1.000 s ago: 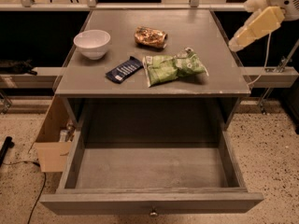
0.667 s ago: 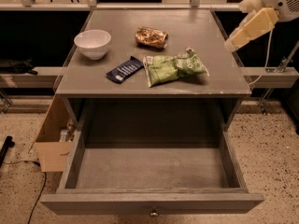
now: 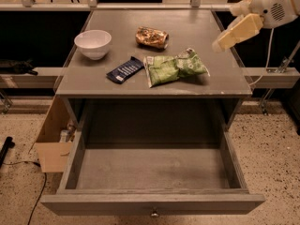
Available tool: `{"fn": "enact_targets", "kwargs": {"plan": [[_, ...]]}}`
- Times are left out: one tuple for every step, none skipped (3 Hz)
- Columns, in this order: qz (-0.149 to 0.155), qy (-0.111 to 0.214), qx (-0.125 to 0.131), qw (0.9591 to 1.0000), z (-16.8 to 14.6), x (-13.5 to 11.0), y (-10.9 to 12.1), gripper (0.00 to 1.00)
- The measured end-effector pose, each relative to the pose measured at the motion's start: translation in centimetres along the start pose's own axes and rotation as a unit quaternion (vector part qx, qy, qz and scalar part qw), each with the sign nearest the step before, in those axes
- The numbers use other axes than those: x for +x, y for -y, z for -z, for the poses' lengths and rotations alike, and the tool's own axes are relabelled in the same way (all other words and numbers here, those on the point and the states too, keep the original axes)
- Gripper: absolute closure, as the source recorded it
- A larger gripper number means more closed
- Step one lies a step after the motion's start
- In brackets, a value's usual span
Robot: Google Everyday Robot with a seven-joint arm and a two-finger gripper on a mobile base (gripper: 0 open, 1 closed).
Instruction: Place green jalapeno chip bag into top drawer
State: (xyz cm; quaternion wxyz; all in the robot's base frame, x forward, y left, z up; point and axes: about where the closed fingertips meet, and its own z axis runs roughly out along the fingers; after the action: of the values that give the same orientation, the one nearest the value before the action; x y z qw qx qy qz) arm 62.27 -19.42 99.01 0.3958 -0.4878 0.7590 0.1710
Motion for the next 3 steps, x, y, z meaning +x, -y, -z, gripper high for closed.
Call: {"fn": "enact_targets", "kwargs": {"plan": [[-0.002,0.021,0.005,0.9998,-3.0,-0.9,1.4,0.00],[-0.009,0.027,0.001,0.9996,-6.3,-1.3,2.3,0.00],[-0.016,0.032,-0.007,0.9993,-8.9,-1.4,2.2,0.00]]}}
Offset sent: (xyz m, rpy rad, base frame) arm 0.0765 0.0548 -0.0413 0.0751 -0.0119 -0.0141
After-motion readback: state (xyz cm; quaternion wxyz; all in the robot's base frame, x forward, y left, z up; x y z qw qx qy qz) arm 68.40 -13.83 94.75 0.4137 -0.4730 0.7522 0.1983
